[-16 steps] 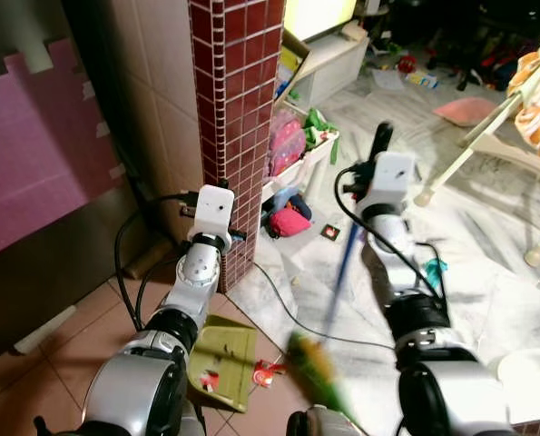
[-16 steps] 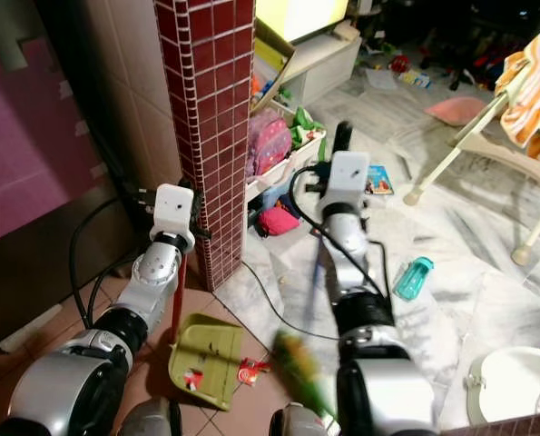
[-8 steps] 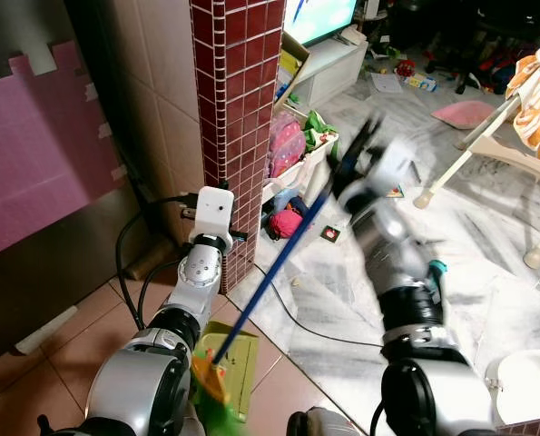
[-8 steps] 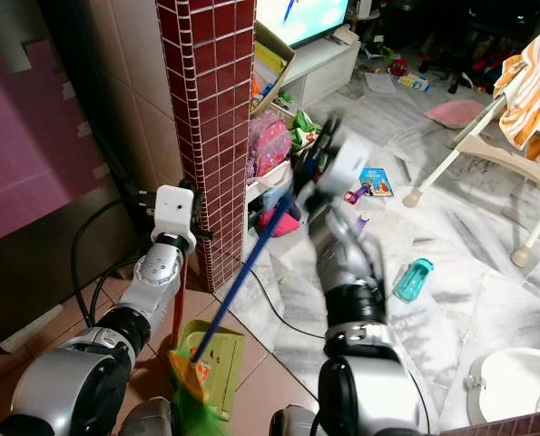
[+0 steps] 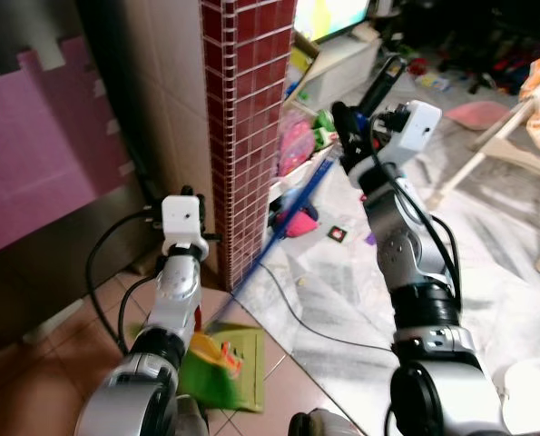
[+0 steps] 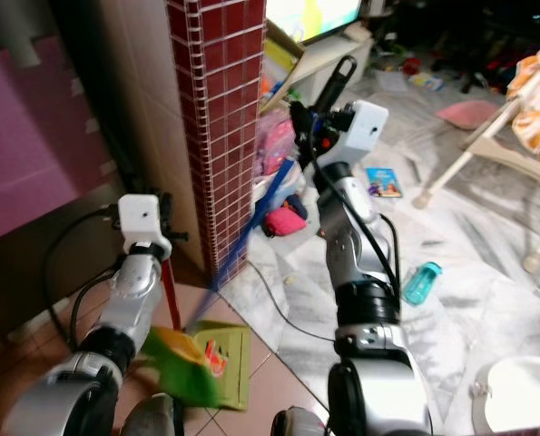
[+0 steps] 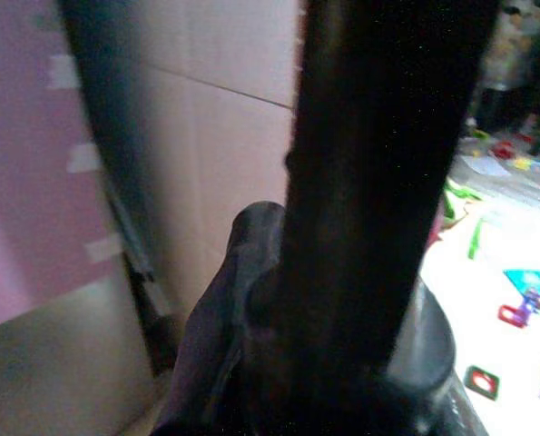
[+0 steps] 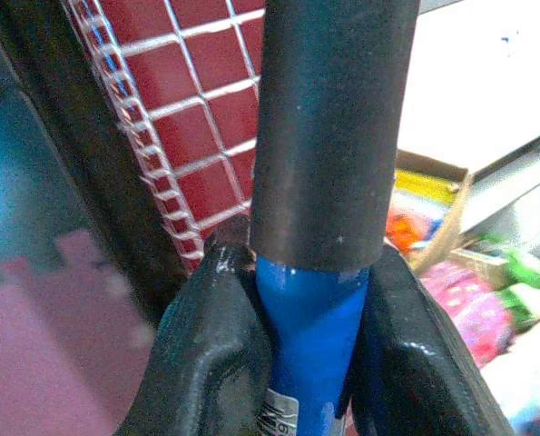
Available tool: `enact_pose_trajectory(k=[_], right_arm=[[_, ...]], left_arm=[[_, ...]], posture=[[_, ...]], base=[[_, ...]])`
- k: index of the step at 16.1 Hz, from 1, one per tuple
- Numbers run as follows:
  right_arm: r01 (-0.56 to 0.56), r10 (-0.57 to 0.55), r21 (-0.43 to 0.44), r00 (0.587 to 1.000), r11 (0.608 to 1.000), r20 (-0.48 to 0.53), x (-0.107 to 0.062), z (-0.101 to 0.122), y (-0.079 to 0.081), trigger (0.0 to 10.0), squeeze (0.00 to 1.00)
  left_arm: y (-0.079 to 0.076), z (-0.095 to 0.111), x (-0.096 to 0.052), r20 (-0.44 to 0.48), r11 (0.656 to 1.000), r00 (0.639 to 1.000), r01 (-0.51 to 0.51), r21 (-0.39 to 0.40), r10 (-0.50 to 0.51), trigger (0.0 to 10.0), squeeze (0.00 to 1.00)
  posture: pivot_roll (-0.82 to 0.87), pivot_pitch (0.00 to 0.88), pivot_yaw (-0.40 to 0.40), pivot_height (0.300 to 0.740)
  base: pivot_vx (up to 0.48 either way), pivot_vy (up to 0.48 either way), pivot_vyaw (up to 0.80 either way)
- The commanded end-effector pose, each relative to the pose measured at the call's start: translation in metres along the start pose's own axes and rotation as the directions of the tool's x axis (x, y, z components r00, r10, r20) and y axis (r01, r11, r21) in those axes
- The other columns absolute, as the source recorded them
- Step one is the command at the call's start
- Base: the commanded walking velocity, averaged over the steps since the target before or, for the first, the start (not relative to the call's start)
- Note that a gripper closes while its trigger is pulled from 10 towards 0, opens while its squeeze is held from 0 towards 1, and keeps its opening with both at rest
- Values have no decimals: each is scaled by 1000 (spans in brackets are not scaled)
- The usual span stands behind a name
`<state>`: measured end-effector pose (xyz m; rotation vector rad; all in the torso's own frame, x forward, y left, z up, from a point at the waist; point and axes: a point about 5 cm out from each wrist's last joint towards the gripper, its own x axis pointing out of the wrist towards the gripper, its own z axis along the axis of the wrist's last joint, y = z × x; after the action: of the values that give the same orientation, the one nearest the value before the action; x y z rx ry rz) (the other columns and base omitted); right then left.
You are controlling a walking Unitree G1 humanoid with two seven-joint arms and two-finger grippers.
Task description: Sweep floor
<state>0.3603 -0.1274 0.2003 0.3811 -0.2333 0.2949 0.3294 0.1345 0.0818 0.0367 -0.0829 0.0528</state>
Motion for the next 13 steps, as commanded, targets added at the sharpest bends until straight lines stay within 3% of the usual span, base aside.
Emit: enact_pose_trajectory(k=[1, 4, 6, 9, 13], right_arm=[[95, -84, -179, 994, 979, 67, -14, 13, -23, 10000, 0], [172, -173, -207, 985, 963, 15, -41, -11, -35, 10000, 0], [186, -189, -246, 982, 951, 13, -52, -20, -34, 10000, 0], [202, -205, -267, 979, 942, 17, -52, -25, -33, 10000, 0], [201, -205, -290, 979, 936, 18, -50, -30, -30, 10000, 0]], left_arm=[[6, 25, 2, 128, 999, 991, -43, 7, 42, 10000, 0], [13, 31, -14, 182, 998, 983, -41, 37, 34, 10000, 0], [15, 38, -21, 194, 998, 981, -37, 43, 28, 10000, 0], [15, 43, -25, 188, 999, 982, -12, 53, 2, 10000, 0], [10, 48, -34, 147, 998, 989, 1, 56, -9, 10000, 0]], posture=[[-67, 0, -53, 740], [-49, 0, -51, 740], [-39, 0, -42, 740], [-26, 0, -34, 740], [-22, 0, -33, 740]], base=[[0, 0, 0], [0, 0, 0], [0, 0, 0], [0, 85, -592], [0, 440, -506]])
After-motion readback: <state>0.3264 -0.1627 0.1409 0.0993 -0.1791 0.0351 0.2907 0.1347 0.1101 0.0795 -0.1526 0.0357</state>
